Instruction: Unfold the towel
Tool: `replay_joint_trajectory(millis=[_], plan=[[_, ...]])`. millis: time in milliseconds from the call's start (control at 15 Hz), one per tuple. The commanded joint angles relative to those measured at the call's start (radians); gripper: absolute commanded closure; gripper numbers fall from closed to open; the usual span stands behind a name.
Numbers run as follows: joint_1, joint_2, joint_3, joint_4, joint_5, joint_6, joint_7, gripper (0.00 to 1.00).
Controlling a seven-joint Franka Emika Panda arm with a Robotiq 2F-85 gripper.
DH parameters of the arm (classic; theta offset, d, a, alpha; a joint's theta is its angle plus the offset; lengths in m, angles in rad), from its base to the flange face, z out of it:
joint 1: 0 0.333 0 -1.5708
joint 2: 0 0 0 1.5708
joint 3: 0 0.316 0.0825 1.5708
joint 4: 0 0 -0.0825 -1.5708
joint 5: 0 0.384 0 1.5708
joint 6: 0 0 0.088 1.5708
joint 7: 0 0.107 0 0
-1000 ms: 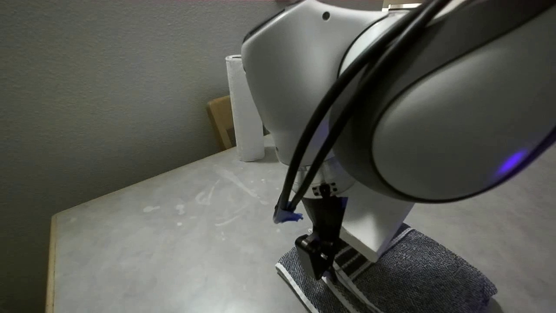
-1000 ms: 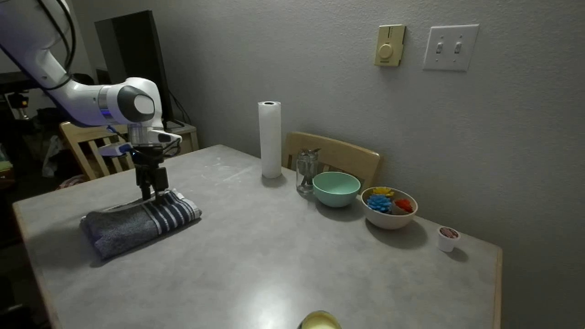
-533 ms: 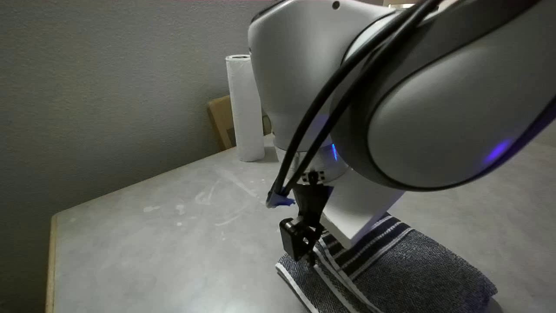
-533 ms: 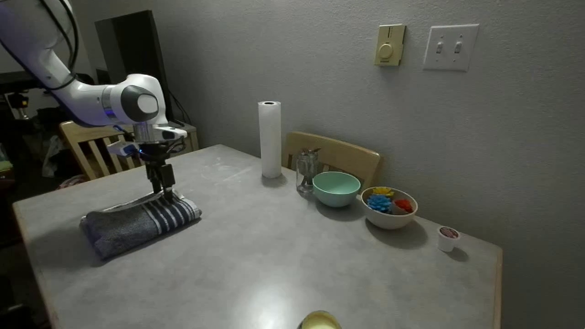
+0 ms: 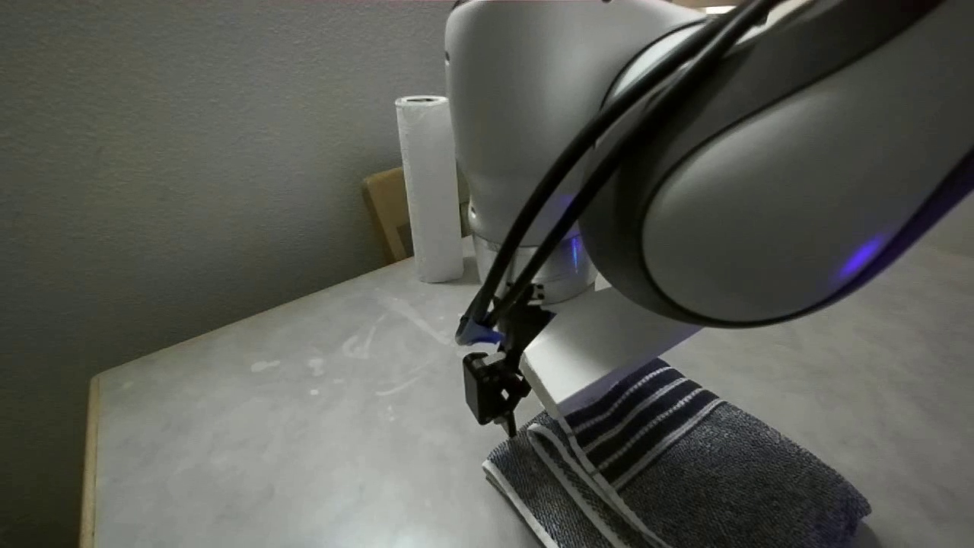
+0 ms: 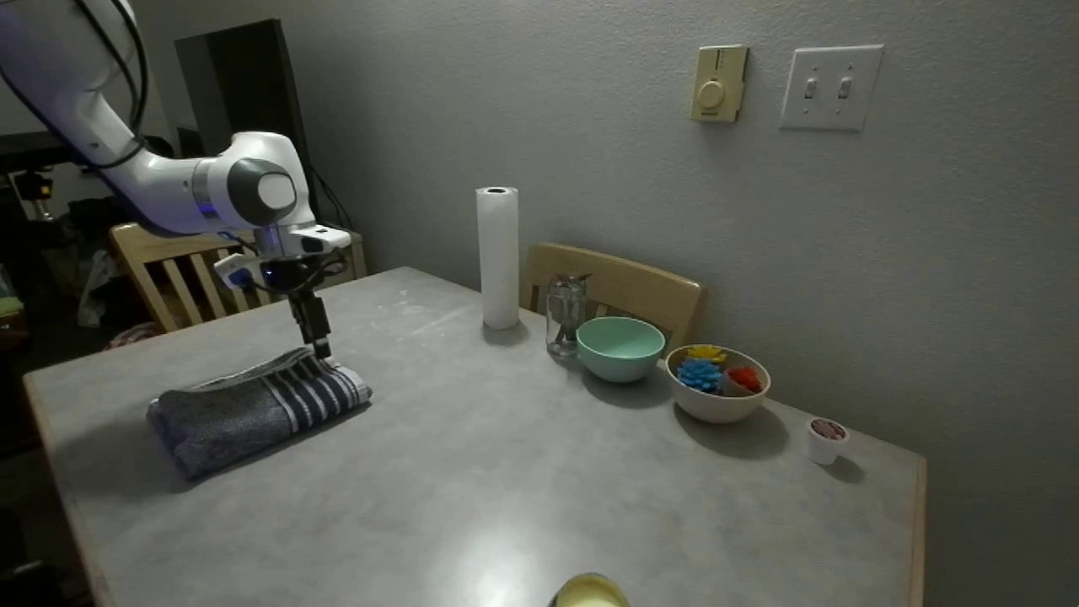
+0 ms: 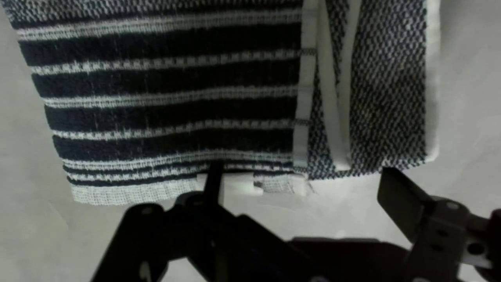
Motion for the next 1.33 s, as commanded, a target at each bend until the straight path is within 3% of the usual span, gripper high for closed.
replay_joint_trajectory(millis=[0,667,1267], plan=[[0.02,-0.022,-0.035,-0.037,-0.022,0.02,0.065,0.0],[0.07,-0.029,-0.042,-0.053,-0.065,-0.067,0.228,0.0],[0.06,-0.02,-0.026,-0.04,-0.127,-0.14,0.251,0.0]])
